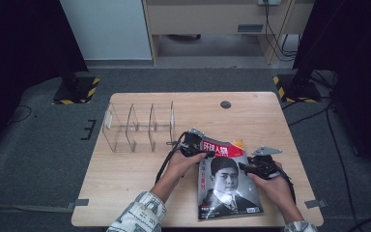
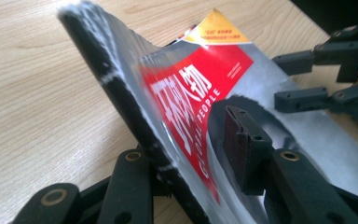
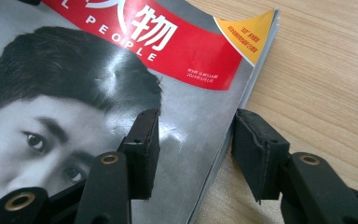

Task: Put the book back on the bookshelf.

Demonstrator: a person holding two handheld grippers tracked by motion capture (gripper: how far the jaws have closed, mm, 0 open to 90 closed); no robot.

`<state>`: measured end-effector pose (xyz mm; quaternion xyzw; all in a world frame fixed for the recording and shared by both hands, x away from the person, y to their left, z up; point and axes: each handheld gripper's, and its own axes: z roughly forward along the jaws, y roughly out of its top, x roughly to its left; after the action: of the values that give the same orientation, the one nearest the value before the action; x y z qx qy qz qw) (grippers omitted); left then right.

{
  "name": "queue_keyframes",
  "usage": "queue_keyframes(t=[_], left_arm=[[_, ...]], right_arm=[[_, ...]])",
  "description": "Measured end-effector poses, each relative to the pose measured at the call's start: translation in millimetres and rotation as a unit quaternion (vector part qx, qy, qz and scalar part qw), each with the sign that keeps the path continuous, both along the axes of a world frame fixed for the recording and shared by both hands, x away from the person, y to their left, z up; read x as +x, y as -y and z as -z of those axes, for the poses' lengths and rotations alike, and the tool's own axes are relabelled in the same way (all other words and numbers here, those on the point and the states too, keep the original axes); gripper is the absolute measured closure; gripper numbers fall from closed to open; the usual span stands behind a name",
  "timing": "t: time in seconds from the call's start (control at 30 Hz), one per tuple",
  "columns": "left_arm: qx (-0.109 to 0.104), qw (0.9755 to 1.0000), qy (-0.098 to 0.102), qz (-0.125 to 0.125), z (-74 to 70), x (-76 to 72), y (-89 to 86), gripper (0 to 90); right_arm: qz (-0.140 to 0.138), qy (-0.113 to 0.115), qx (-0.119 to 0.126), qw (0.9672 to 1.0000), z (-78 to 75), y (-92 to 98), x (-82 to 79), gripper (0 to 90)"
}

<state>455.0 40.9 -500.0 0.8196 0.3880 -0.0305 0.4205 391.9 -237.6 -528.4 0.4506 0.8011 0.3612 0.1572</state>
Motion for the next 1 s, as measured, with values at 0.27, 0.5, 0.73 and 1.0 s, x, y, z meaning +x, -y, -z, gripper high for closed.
queue_keyframes(t=[0.27, 0.5, 0.73, 1.0], left_arm=[[-0.003, 1.0, -0.003, -0.007, -1.8, 1.9, 6.4, 56.5], [-0.001, 1.0, -0.006, -0.002, 0.1, 7.0, 10.5, 57.6], [0.0, 1.0, -0.005, 0.002, -2.4, 11.5, 16.7, 58.9], [0.001, 1.0, -0.007, 0.003, -0.6, 13.7, 18.2, 60.4]], right_arm=[[0.001, 0.0, -0.001, 1.0, 0.1, -0.6, -0.4, 51.7], [0.001, -0.001, 0.0, 1.0, 0.2, -0.4, -0.4, 51.8], [0.0, -0.004, 0.005, 1.0, 0.4, -0.6, -0.3, 51.8], [-0.002, -0.007, 0.009, 0.9999, 0.7, -2.1, -0.8, 51.8]])
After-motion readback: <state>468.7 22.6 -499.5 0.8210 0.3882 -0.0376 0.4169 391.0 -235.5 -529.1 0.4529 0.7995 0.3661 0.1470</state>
